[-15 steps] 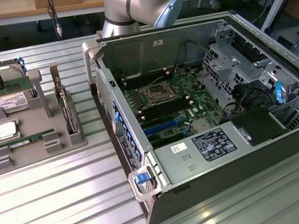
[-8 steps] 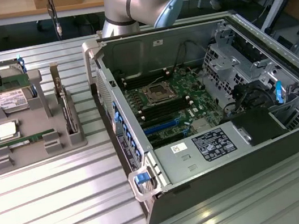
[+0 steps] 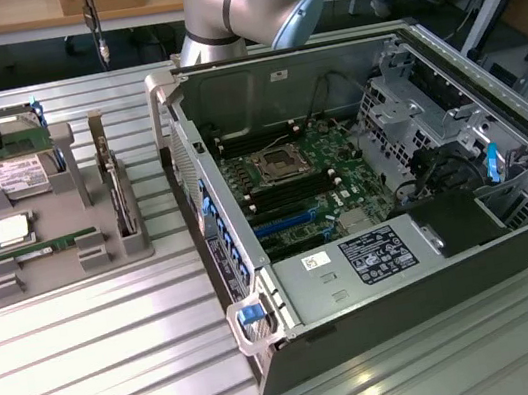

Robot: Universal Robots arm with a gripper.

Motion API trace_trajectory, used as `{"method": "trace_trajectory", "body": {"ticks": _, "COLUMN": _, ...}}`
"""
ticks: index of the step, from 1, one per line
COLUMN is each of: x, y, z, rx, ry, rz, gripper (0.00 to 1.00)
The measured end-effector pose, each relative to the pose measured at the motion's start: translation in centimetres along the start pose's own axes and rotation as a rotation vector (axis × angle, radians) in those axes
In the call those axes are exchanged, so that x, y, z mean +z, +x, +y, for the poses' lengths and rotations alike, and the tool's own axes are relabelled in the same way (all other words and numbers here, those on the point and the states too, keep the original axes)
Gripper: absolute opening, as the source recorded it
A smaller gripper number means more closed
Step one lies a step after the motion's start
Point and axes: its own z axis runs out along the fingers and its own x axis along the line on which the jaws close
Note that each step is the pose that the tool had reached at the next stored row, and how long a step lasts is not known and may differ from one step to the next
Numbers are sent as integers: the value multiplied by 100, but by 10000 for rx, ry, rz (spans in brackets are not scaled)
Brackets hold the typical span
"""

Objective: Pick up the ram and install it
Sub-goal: 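Pick up the ram and move it above insertion slot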

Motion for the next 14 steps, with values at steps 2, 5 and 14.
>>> {"method": "trace_trajectory", "body": {"ticks": 2, "x": 0, "y": 0, "z": -3, "rx": 0, "ry": 1, "rz": -1, "gripper": 12}}
{"method": "trace_trajectory", "body": {"ticks": 5, "x": 0, "y": 0, "z": -8, "rx": 0, "ry": 1, "rz": -1, "gripper": 12}}
{"method": "trace_trajectory", "body": {"ticks": 14, "x": -4, "y": 2, "z": -86, "rx": -1, "ry": 0, "rz": 2, "gripper": 12}}
